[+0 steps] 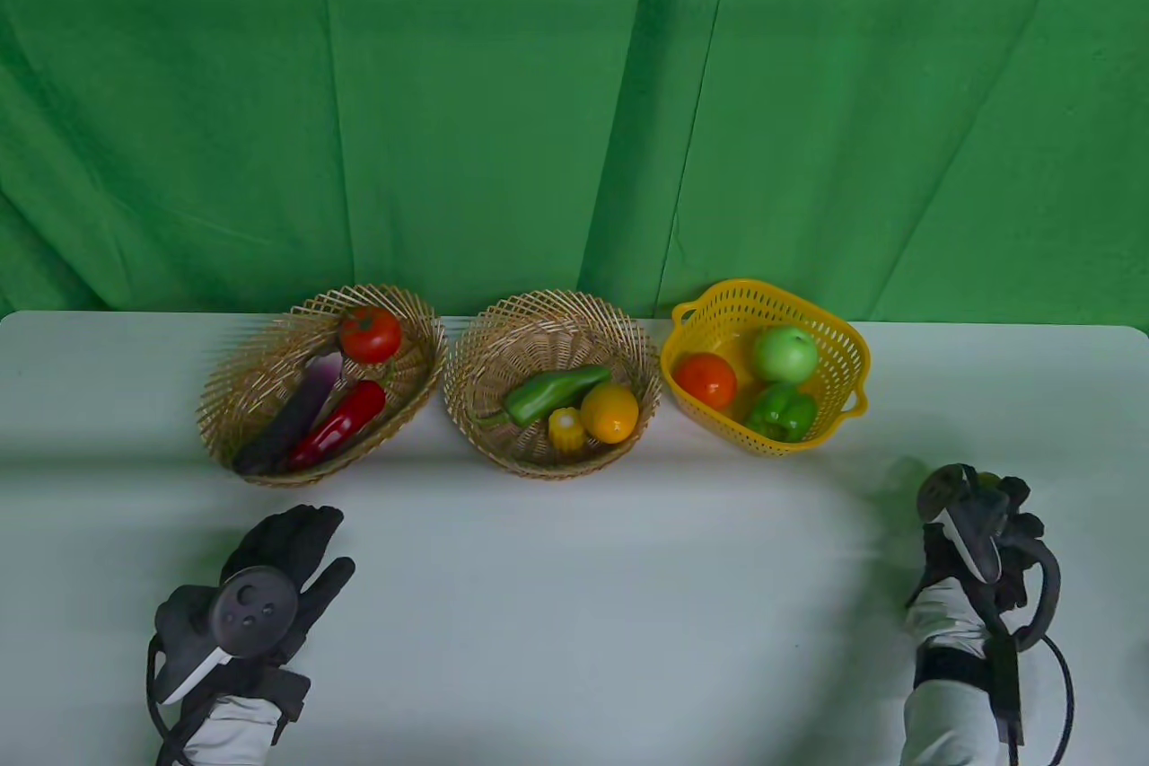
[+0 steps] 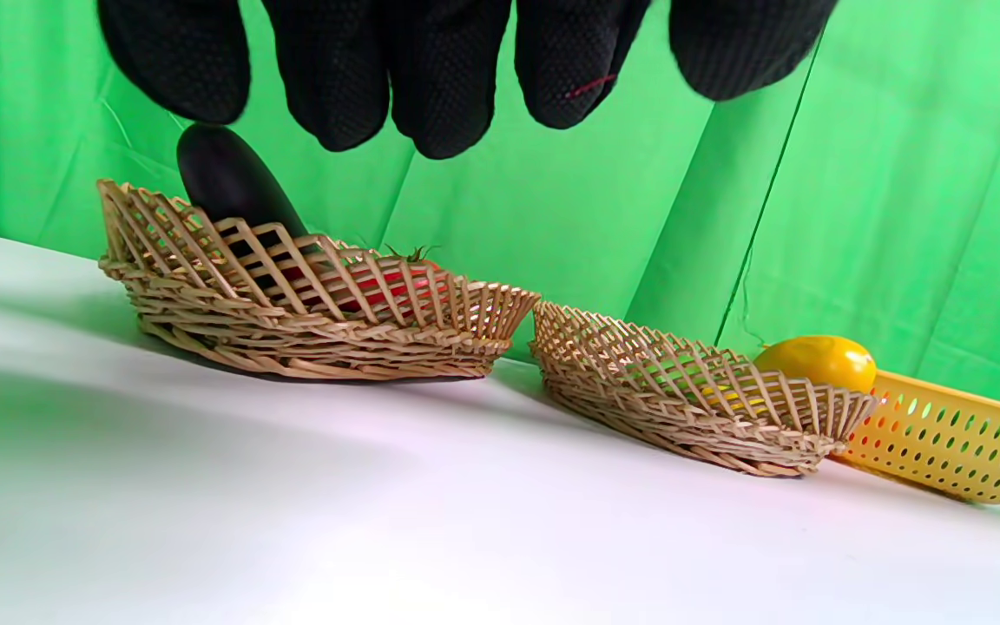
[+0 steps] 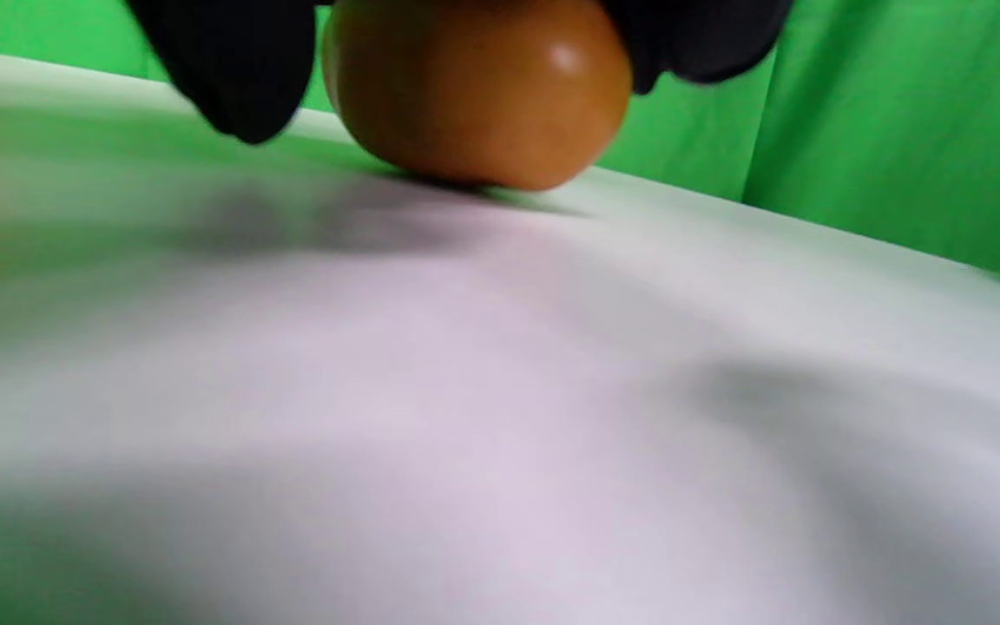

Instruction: Place 10 objects into 3 containers, with green background

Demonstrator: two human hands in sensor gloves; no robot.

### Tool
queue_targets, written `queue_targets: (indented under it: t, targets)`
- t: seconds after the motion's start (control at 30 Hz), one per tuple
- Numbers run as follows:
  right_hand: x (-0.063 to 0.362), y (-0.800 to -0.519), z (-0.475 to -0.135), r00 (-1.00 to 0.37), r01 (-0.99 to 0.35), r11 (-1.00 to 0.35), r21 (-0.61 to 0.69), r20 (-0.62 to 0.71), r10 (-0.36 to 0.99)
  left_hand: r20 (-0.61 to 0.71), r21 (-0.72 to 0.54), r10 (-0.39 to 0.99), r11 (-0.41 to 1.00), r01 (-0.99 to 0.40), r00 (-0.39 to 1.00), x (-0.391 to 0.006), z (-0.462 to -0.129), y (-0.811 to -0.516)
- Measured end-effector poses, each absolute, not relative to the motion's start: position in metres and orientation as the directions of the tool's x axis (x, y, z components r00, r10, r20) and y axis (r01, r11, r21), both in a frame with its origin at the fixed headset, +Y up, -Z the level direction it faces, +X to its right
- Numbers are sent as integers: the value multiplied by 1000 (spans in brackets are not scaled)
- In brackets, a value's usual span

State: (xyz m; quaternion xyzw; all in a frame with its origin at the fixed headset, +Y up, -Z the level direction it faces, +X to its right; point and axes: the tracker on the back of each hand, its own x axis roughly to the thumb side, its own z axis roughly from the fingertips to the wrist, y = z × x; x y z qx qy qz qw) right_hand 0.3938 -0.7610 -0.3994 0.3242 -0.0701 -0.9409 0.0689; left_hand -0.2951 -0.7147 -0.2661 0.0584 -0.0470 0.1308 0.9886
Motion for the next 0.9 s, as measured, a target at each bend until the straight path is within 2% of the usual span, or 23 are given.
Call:
queue_targets:
  t: [0.23, 0.37, 0.6, 0.9]
  targets:
    - [396, -755, -403, -765, 63, -990, 130, -630, -131, 102, 108, 251, 959, -262, 962, -296, -266, -715]
    - [396, -753, -403, -776, 104, -988, 115, -612, -153, 100, 110, 258, 957, -269, 961, -297, -266, -715]
    - [389, -746, -401, -794, 94, -994, 60, -598, -111, 103, 122, 265, 953, -277, 959, -299, -266, -713]
    - [364, -716, -401, -825, 65, -998, -21, -564, -41, 127, 139, 274, 947, -290, 953, -297, -265, -709]
